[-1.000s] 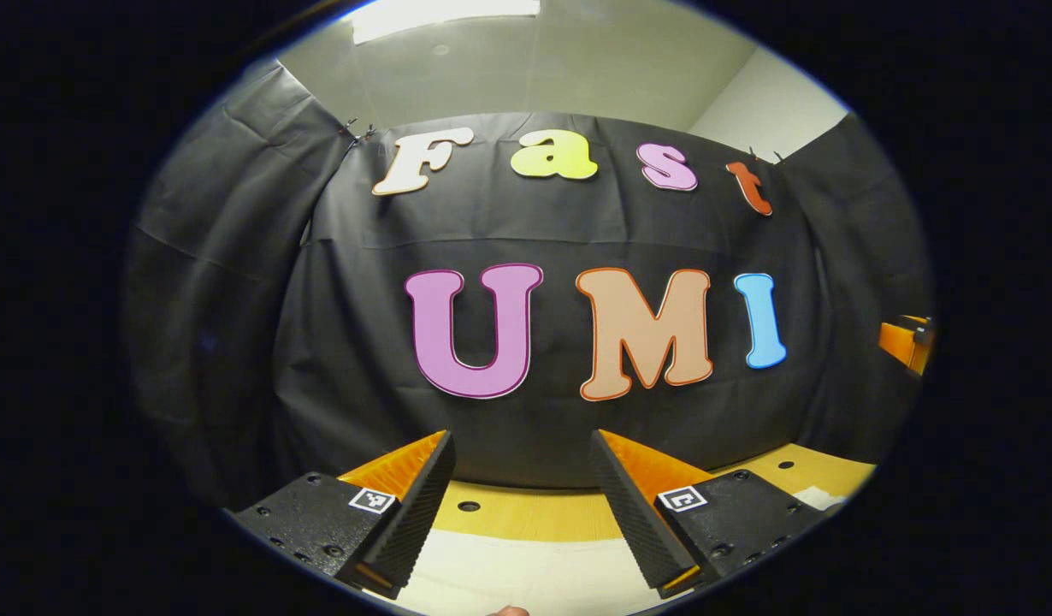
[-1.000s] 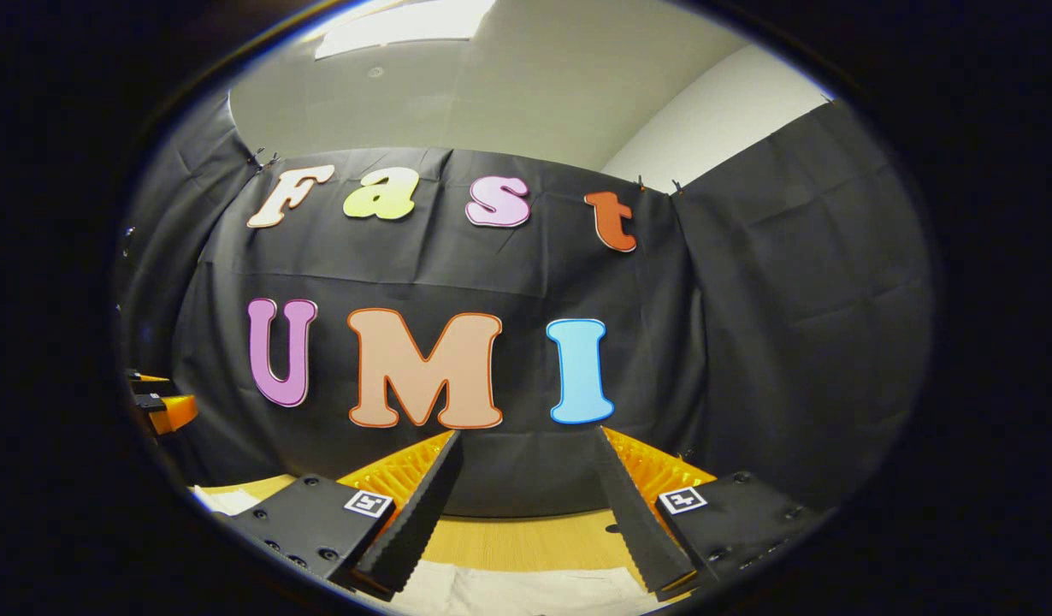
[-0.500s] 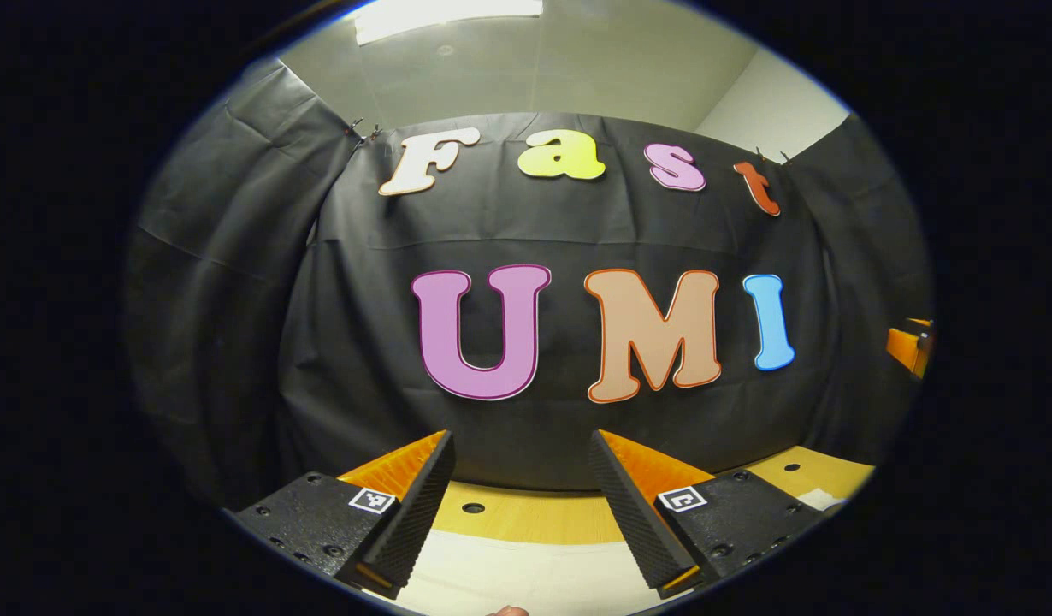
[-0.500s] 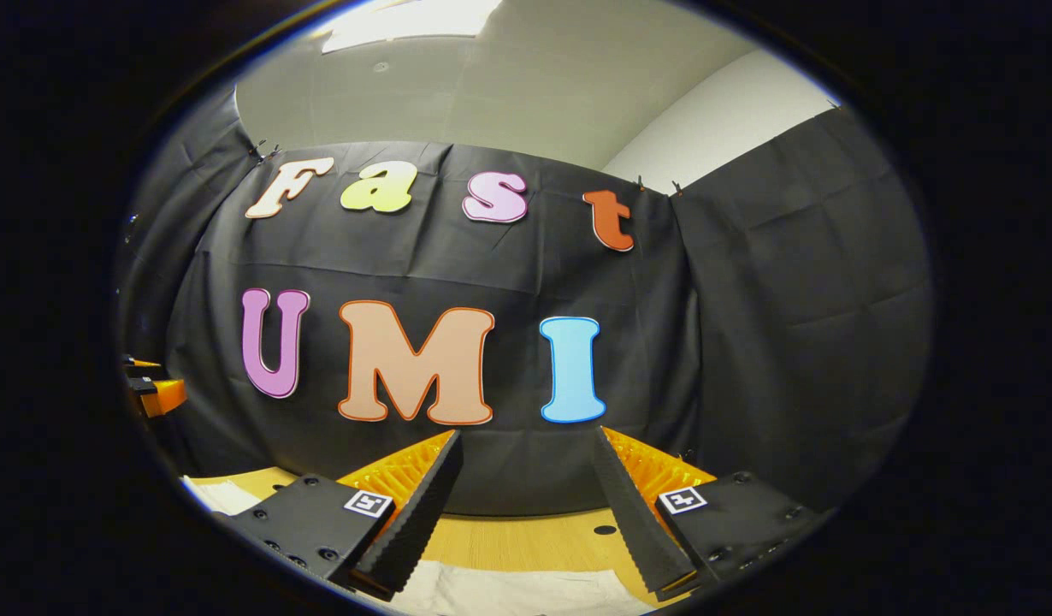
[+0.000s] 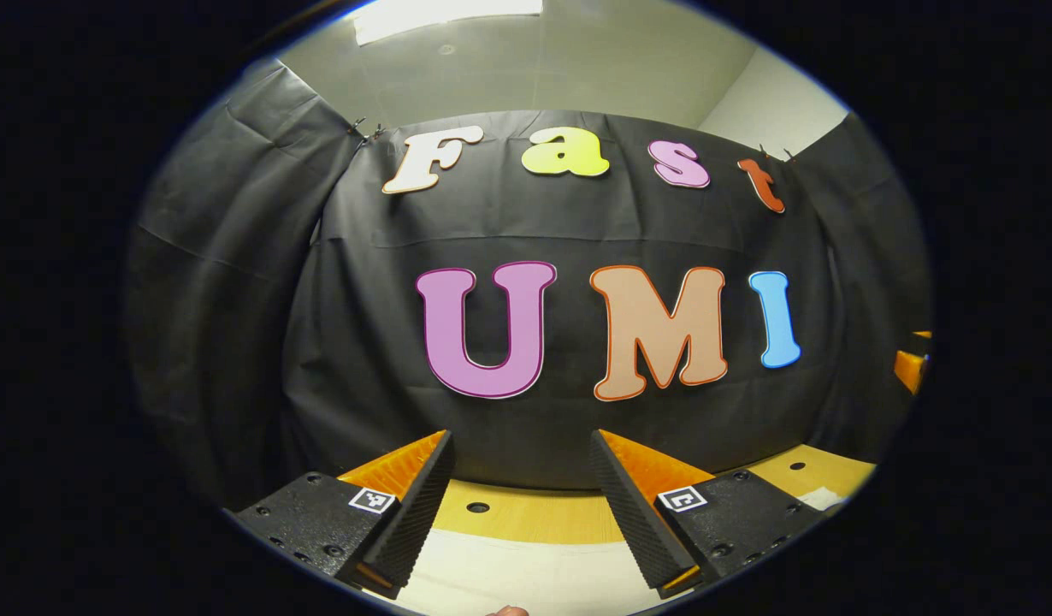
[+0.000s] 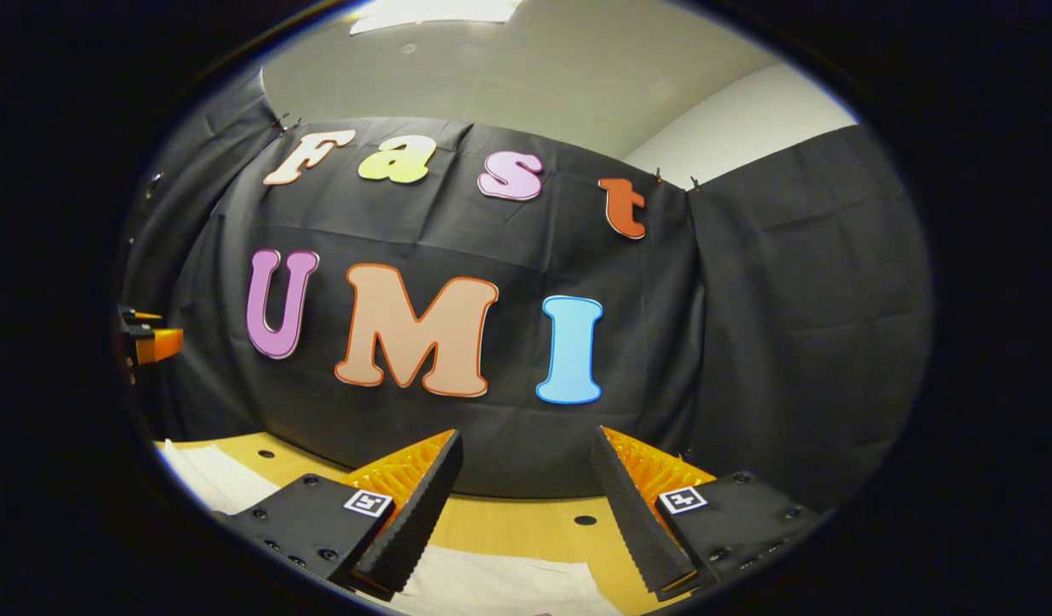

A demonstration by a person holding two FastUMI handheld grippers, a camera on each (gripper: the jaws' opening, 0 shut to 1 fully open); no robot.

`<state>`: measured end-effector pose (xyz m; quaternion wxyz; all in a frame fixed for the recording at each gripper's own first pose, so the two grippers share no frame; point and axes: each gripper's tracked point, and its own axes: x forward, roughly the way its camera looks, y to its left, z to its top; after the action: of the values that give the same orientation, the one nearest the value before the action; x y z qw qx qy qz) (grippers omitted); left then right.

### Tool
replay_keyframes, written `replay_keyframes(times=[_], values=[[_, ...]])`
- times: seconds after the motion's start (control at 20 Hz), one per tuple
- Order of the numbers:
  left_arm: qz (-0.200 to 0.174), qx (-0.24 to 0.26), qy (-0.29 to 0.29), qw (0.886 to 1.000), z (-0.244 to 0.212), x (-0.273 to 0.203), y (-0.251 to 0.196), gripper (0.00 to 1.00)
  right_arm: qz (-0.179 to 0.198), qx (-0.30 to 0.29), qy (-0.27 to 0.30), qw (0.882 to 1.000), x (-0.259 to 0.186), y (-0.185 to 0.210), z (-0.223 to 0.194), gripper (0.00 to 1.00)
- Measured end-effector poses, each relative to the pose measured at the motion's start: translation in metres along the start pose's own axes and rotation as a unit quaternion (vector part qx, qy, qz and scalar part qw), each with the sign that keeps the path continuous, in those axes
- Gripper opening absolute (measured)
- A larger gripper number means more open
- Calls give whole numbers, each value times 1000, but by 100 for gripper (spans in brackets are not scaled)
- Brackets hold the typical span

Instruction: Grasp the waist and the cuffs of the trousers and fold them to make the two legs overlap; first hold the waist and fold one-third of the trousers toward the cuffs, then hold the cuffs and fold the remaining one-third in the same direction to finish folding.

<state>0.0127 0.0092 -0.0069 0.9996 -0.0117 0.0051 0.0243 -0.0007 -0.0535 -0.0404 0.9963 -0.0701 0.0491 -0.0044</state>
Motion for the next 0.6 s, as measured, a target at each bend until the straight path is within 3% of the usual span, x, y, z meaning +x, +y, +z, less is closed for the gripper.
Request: replay_keyframes(times=[0.15, 0.25, 0.4, 0.6], values=[[-4, 10, 5, 1000, -5, -1, -1, 95, -7, 6, 10, 1000, -7, -10, -4, 97], [-23, 58, 7, 998, -14, -3, -3, 95, -9, 7, 7, 1000, -7, -14, -1, 97], [-51, 158, 20, 986, -28, -5, 9, 95, -10, 8, 1, 1000, -8, -18, -1, 97], [-71, 235, 59, 968, -59, -19, 28, 96, -8, 19, 11, 1000, -10, -14, -10, 96]])
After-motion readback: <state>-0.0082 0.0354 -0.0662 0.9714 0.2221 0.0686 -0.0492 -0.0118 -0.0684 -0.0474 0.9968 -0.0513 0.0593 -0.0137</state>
